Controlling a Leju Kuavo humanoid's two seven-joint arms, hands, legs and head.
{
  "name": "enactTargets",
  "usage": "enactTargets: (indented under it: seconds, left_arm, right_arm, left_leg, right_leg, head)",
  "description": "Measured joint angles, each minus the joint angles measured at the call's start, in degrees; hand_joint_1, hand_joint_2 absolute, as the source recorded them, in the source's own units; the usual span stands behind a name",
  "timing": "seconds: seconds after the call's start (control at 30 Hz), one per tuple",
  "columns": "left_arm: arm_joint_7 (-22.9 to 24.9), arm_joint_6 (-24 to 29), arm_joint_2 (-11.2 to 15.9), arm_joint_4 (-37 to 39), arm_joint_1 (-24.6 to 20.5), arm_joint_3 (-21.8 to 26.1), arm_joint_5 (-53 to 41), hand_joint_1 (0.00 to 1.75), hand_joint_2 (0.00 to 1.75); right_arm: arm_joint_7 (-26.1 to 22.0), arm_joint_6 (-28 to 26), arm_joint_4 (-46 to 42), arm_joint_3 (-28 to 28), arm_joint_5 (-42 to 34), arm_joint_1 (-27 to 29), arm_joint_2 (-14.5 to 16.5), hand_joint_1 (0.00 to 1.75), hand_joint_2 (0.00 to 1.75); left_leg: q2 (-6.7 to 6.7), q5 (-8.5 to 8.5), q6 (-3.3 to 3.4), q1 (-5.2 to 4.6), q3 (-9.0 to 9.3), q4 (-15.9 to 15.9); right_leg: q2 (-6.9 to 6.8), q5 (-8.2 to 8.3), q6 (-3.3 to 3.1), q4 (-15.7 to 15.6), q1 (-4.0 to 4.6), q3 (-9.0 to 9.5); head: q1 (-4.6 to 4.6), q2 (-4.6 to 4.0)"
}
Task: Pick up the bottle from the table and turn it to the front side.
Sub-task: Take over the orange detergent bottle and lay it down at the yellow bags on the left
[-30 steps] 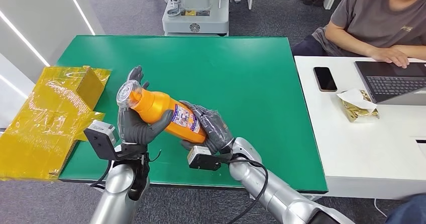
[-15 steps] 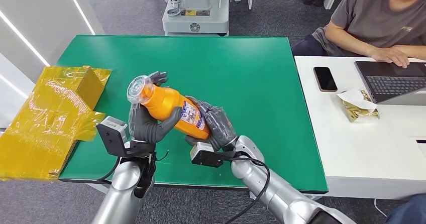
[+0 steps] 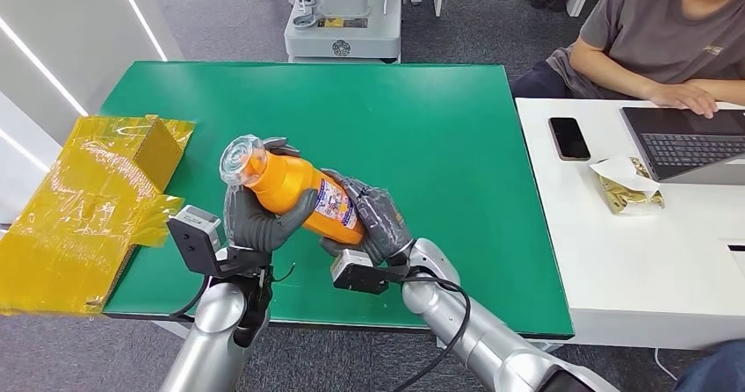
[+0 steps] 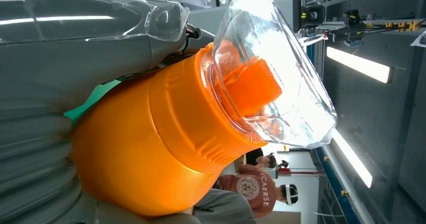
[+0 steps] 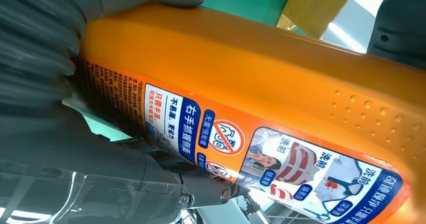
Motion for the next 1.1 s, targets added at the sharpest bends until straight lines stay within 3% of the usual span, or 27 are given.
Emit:
enactTargets:
  seconds: [0.2, 0.23, 0.33, 0.37, 0.67, 1.1]
  left_arm:
    - [-0.04, 0.25, 0.22, 0.0, 0.09, 0.13, 0.17, 1.75, 1.75]
    - [-0.07, 0.33, 0.24, 0.0, 0.18, 0.17, 0.19, 1.75, 1.75]
    - [-0.15, 0.57, 0.28, 0.0, 0.51, 0.27, 0.31, 1.75, 1.75]
    - [-0.19, 0.7, 0.28, 0.0, 0.61, 0.32, 0.38, 1.75, 1.75]
    - [-0.86, 2.55, 0.28, 0.0, 1.02, 1.52, 1.66, 1.75, 1.75]
    - [-1.07, 3.93, 0.82, -0.48, 3.93, 3.32, 1.66, 1.75, 1.75]
  right_arm:
    - [0.02, -0.01, 0.0, -0.13, -0.13, 0.15, 0.25, 1.75, 1.75]
    - [0.02, -0.01, 0.0, -0.14, -0.17, 0.24, 0.28, 1.61, 1.75]
    - [0.02, -0.09, 0.0, -0.32, -0.37, 0.51, 0.44, 0.31, 1.75]
    - [0.02, -0.17, -0.03, -0.43, -0.51, 0.58, 0.55, 0.02, 1.75]
    - [1.32, -1.97, -2.49, -1.67, -2.62, 1.65, 1.61, 0.0, 1.75]
    - [3.65, -7.37, -16.4, -5.73, -5.97, 8.26, 1.2, 0.0, 1.75]
  left_leg:
    - [-0.01, 0.0, 0.0, 0.0, -0.02, 0.0]
    - [-0.01, 0.0, 0.0, 0.0, -0.02, 0.0]
    - [-0.01, 0.0, 0.0, 0.0, -0.03, 0.0]
    - [-0.02, 0.0, 0.0, 0.0, -0.03, 0.0]
    - [-0.02, 0.0, 0.0, 0.01, -0.02, -0.01]
    - [0.01, 0.0, 0.0, -0.01, -0.04, -0.01]
  right_leg:
    - [-0.01, 0.0, 0.0, 0.0, 0.0, 0.0]
    - [-0.01, 0.0, 0.0, 0.0, 0.0, 0.0]
    - [-0.01, 0.0, 0.0, -0.01, 0.0, 0.0]
    - [-0.01, 0.0, 0.0, 0.0, 0.0, 0.0]
    - [-0.02, 0.0, 0.0, 0.0, 0.0, -0.01]
    - [0.01, -0.01, 0.0, -0.02, 0.0, -0.07]
  head:
    - [0.0, 0.0]
    - [0.0, 0.0]
    - [0.0, 0.0]
    - [0.0, 0.0]
    - [0.0, 0.0]
    - [0.0, 0.0]
